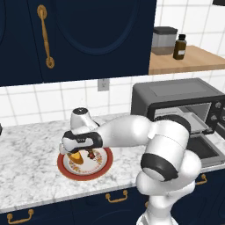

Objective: Pick up the kebab skewer and baguette bread, and place them inside the toaster oven. Close the toaster oven door and start by setting the timer.

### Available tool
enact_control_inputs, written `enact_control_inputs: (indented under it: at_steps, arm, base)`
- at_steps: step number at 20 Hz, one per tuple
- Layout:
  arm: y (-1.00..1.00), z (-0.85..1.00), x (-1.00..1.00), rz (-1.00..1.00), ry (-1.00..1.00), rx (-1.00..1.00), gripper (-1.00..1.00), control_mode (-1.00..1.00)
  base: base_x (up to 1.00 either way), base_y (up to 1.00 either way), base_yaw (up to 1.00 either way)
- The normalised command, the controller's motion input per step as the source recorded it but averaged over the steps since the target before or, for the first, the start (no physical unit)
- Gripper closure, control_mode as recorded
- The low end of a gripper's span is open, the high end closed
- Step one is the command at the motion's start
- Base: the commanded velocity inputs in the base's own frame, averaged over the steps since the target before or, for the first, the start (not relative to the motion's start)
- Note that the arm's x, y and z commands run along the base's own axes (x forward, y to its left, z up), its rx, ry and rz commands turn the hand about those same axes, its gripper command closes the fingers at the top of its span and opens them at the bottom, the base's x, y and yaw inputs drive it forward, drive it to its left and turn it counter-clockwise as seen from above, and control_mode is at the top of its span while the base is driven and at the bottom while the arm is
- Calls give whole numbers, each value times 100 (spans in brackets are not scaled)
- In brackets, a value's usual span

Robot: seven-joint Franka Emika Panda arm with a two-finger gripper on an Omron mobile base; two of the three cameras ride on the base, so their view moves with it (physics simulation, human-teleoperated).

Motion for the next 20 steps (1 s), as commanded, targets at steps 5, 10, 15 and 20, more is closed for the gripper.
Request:
enact_control_inputs:
  at_steps: [5, 10, 15, 20]
  arm:
    - [29, -26, 32, 0, 3, 0, -100, -100]
    - [0, -9, 4, 0, 0, 0, -100, -100]
    - [1, -27, 0, 0, 1, 0, -100, -100]
    - [-4, -26, 0, 0, 0, 1, -100, -100]
  base:
    - [0, 0, 0]
    - [0, 0, 0]
    - [0, 0, 0]
    - [0, 0, 0]
